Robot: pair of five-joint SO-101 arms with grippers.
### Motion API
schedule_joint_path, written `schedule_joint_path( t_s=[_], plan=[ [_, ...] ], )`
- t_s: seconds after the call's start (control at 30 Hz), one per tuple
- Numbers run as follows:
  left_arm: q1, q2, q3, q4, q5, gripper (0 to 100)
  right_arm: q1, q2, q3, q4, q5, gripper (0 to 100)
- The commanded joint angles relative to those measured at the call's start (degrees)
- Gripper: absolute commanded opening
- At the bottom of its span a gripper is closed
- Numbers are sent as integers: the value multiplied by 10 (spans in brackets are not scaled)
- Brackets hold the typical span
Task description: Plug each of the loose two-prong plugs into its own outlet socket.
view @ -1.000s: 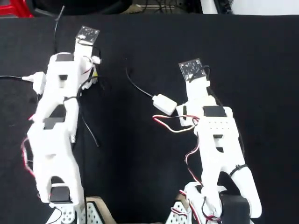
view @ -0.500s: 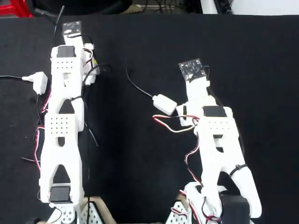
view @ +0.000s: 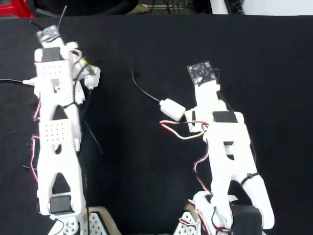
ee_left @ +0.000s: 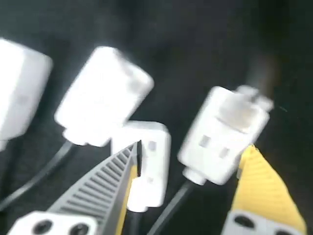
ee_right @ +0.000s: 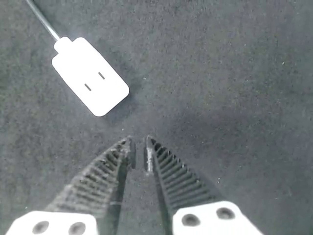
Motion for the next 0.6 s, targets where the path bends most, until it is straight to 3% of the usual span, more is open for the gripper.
schedule_joint_path(
  t_s=[0.0,0.23,0.57],
  plan=[
    [-11,-18,-23,6,-54,320,-10,-18,-2,-10,4,36],
    [0,-46,8,8,-85,320,-10,-18,-2,-10,4,36],
    [-10,-338,447,-13,-137,300,-10,-10,-1,-18,4,35]
  ],
)
